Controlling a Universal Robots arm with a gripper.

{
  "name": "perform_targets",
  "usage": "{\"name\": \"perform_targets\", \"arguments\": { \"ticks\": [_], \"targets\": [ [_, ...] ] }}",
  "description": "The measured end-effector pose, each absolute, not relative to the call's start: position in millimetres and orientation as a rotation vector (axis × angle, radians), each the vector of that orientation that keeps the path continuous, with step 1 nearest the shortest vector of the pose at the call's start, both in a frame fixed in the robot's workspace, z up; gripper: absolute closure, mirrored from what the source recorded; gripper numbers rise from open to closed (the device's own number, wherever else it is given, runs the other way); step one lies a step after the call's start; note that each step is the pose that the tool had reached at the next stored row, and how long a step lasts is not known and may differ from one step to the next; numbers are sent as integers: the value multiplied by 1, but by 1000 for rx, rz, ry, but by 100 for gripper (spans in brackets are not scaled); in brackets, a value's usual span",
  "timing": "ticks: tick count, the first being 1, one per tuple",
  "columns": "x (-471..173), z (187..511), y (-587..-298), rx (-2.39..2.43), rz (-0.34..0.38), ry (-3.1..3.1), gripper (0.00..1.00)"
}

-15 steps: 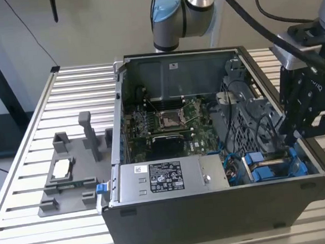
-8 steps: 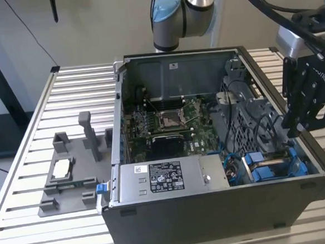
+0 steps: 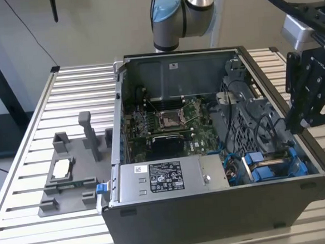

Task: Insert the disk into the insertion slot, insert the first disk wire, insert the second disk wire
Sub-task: 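Insert the first disk wire, then insert the second disk wire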

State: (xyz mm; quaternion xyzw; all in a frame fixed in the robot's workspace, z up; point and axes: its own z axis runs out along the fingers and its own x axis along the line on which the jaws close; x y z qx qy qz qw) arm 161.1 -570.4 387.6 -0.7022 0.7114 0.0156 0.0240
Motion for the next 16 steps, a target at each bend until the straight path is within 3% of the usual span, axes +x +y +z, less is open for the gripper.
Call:
{"name": "perform_targets", "arguments": {
  "ticks": [16],
  "targets": [
    [165,380,-569,-2156,72,2184,73]
  ]
}}
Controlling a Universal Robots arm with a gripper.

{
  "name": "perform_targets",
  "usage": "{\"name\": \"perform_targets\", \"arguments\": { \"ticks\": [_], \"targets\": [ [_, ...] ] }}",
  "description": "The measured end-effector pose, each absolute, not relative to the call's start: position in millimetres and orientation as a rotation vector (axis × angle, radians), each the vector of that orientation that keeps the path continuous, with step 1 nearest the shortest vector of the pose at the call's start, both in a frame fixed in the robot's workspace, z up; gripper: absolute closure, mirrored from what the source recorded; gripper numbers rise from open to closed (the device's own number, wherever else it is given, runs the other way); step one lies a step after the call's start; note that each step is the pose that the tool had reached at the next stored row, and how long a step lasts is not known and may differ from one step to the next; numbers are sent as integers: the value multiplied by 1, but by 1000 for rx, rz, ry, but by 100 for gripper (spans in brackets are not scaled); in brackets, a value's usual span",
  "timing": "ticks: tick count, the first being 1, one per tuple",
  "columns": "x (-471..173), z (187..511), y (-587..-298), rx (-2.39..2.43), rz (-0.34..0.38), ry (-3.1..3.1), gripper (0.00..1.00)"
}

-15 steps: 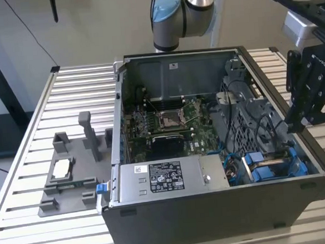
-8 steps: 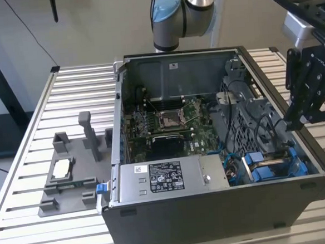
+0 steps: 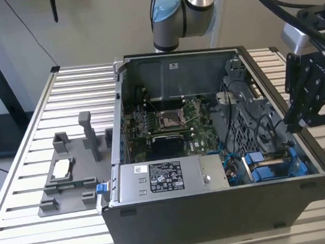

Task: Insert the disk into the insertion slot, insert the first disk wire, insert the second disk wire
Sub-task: 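Insert the second disk wire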

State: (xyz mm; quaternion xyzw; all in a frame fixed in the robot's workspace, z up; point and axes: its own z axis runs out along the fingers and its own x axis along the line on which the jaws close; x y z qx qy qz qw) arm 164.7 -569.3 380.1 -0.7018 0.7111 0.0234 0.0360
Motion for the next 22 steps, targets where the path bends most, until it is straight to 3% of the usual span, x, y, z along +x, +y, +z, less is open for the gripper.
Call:
{"name": "perform_targets", "arguments": {
  "ticks": [18,20,22],
  "targets": [
    [170,377,-569,-2128,121,2157,73],
    [170,377,-569,-2128,121,2157,82],
    [170,377,-569,-2128,122,2157,82]
  ]
}}
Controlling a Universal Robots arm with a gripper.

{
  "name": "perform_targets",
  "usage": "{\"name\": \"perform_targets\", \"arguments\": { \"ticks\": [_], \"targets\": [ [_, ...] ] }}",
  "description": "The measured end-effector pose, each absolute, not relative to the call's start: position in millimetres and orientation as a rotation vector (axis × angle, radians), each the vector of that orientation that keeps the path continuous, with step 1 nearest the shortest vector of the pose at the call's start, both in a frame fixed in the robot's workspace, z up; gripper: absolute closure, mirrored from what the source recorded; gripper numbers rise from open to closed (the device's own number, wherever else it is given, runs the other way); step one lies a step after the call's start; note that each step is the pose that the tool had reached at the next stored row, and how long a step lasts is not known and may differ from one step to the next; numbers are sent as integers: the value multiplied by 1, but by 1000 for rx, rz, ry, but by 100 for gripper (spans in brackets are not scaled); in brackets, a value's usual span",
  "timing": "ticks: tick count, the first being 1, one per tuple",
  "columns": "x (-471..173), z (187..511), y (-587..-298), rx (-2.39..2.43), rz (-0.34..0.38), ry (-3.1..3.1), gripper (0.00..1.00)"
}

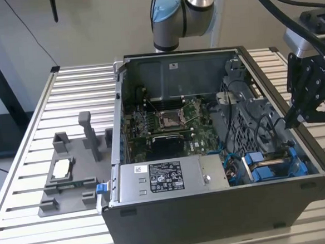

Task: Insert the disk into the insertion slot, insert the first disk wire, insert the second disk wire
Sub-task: 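Insert the second disk wire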

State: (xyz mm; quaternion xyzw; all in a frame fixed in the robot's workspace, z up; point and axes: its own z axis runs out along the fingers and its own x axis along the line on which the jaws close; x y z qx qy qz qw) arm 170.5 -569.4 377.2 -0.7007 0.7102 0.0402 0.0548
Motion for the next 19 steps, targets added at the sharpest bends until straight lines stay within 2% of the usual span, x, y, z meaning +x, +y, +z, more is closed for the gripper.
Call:
{"name": "perform_targets", "arguments": {
  "ticks": [1,19],
  "targets": [
    [171,377,-569,-2128,122,2157,84],
    [166,389,-560,-2130,133,2161,84]
  ]
}}
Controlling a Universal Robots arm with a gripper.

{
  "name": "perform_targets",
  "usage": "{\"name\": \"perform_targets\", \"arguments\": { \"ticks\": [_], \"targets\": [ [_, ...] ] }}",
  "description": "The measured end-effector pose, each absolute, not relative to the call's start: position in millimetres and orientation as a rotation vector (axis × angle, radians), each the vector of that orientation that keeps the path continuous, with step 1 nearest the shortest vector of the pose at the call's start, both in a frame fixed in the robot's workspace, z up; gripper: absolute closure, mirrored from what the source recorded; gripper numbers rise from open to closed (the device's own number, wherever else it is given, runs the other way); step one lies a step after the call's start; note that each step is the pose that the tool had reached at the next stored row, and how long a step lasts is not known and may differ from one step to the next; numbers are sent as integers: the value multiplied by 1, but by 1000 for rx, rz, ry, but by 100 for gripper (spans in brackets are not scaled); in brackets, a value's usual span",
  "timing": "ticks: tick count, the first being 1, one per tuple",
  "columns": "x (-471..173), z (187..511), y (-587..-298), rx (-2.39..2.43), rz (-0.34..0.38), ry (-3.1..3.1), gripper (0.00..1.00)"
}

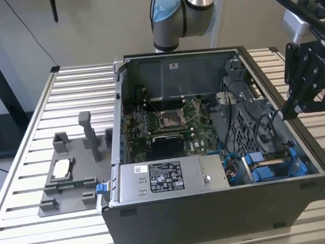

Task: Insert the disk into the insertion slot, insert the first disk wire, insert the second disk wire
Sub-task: 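Insert the second disk wire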

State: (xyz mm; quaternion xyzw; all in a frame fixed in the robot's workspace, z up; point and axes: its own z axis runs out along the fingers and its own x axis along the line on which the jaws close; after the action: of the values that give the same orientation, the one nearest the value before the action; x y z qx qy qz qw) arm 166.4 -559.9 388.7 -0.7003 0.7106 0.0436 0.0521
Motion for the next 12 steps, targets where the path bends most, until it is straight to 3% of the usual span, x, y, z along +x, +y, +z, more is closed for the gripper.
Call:
{"name": "perform_targets", "arguments": {
  "ticks": [12],
  "targets": [
    [147,393,-554,-2138,155,2173,84]
  ]
}}
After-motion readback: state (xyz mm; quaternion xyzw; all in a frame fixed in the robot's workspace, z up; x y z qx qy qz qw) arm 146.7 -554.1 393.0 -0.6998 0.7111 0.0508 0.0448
